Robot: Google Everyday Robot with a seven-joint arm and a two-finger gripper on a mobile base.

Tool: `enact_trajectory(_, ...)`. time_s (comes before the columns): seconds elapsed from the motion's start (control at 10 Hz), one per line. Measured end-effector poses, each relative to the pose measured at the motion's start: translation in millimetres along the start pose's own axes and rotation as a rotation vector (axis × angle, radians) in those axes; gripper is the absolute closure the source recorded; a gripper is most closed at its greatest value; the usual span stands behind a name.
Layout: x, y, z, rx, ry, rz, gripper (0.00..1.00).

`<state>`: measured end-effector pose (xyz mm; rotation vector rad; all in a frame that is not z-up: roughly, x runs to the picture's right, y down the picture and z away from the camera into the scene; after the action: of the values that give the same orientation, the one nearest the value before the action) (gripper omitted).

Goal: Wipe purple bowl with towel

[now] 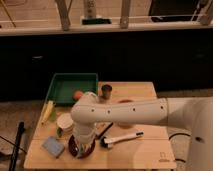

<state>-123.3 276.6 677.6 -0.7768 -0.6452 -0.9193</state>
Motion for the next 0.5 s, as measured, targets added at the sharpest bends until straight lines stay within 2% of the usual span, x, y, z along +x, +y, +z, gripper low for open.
enact_trajectory(0.3,-6,-42,16,0.007,-0.035,-0.106,1.0)
enact_trajectory(0.5,-15,-50,20,0.009,-0.053,-0.156,1.0)
